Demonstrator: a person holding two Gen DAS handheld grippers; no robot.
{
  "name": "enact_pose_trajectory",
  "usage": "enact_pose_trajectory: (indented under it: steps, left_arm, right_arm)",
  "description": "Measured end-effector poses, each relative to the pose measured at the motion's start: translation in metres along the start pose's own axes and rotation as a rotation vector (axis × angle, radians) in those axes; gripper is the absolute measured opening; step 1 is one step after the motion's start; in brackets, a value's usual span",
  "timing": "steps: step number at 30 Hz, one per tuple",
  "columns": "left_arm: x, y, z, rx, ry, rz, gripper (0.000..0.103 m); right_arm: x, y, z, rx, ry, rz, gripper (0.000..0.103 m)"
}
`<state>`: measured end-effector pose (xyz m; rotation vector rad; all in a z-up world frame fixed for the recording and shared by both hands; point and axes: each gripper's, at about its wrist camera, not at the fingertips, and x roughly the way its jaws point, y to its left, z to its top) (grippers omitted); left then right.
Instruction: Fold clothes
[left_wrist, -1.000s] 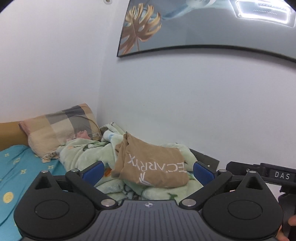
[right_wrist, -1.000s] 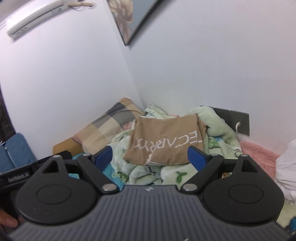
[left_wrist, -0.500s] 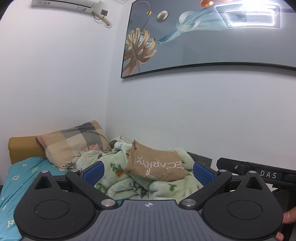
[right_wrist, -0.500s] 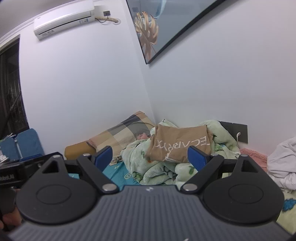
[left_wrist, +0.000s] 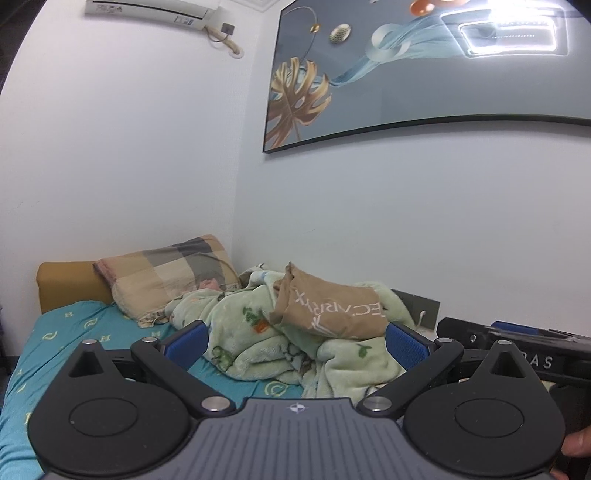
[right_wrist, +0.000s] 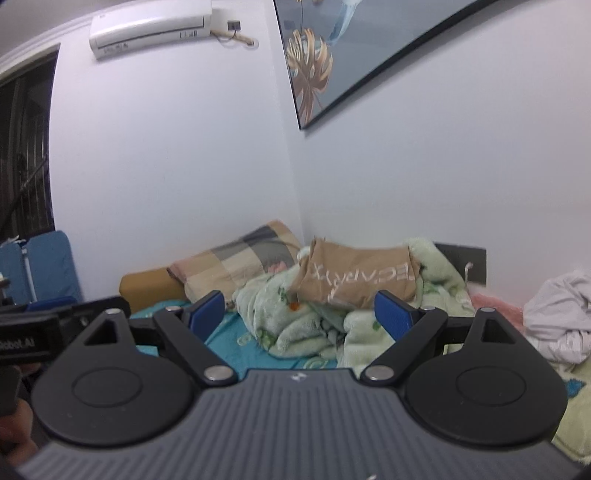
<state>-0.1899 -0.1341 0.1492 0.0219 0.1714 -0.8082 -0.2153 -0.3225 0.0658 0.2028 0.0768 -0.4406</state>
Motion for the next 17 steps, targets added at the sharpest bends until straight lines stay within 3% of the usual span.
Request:
enact_pose_trajectory:
  steps: [17]
  left_arm:
    - [-0.012, -0.001, 0.001, -0.010, -0.001, 0.028, 0.103]
  right_arm:
    - [-0.006, 0.014, -0.001, -0.035, -0.002, 0.017, 0.089]
